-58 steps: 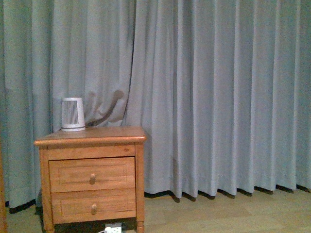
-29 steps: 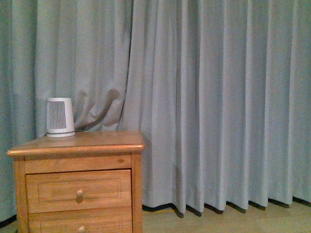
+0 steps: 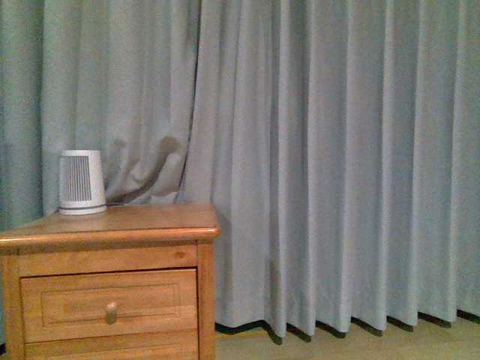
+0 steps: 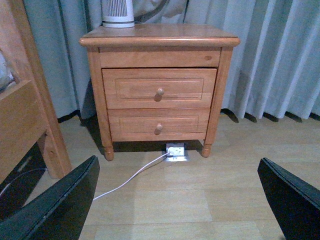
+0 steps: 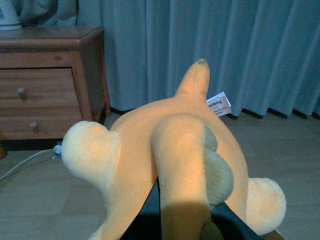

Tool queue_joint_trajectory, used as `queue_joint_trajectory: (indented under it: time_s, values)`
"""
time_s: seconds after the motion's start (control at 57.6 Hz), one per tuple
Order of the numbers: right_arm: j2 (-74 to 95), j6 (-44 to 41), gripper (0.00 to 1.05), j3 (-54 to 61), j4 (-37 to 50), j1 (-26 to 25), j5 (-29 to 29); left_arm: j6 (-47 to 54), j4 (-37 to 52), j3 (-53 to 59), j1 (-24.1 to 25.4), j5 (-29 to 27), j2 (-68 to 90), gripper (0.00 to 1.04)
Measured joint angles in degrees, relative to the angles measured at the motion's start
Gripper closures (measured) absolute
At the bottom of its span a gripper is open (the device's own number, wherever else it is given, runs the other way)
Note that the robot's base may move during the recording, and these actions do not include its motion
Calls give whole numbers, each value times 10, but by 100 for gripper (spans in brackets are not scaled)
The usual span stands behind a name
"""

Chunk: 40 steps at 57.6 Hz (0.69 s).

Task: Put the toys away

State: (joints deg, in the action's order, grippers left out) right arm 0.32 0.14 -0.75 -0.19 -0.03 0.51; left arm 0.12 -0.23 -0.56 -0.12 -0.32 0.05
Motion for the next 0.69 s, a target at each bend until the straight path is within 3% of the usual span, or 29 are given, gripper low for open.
queue_joint_trajectory:
  time_s: [0.695]
  values:
    - [0,0,98,0,0,1,-5,0,0,0,-1,3,0,6]
